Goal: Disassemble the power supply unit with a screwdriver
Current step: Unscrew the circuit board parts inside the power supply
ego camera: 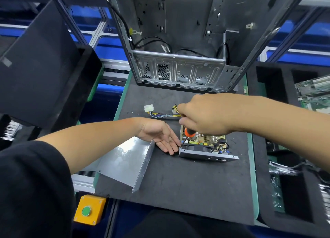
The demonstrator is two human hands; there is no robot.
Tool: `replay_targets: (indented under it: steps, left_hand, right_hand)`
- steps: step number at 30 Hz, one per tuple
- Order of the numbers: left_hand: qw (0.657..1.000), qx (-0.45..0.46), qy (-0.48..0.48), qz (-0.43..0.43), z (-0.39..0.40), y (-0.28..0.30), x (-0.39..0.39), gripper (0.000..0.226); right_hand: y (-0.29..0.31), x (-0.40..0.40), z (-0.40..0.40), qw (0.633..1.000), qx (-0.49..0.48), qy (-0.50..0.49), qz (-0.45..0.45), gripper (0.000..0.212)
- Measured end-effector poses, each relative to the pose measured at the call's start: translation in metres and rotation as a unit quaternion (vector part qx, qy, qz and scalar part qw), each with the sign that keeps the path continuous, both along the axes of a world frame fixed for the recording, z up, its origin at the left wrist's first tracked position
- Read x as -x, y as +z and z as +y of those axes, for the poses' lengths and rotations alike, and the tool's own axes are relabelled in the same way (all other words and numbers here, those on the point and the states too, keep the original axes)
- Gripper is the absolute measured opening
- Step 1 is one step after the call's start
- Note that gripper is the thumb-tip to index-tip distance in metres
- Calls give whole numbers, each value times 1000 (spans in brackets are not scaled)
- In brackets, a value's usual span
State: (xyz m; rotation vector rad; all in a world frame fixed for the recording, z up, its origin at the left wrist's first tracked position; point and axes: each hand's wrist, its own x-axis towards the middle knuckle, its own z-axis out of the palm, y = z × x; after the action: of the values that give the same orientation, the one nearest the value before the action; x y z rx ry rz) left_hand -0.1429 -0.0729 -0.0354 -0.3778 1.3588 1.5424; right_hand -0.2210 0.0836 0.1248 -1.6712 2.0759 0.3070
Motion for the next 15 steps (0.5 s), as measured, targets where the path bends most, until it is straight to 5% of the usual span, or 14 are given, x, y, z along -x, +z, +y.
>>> replay_targets:
  steps: [3,6,11,15]
  left_hand:
    - [1000,-3,-1,0,0,1,1,52]
    - [1000,-3,2,-6,1,1,1,59]
    - [1000,-3,-7,8,0,0,-1,50]
    - [1000,-5,-3,2,1,2,1,57]
  right_hand:
    - [1,0,0,999,15,10,-44,9]
    - [7,0,0,993,-6,-5,-120,19]
    - [1,-1,-1,999,3,-17,-44,27]
    - [1,-2,0,997,10,-7,-75,13]
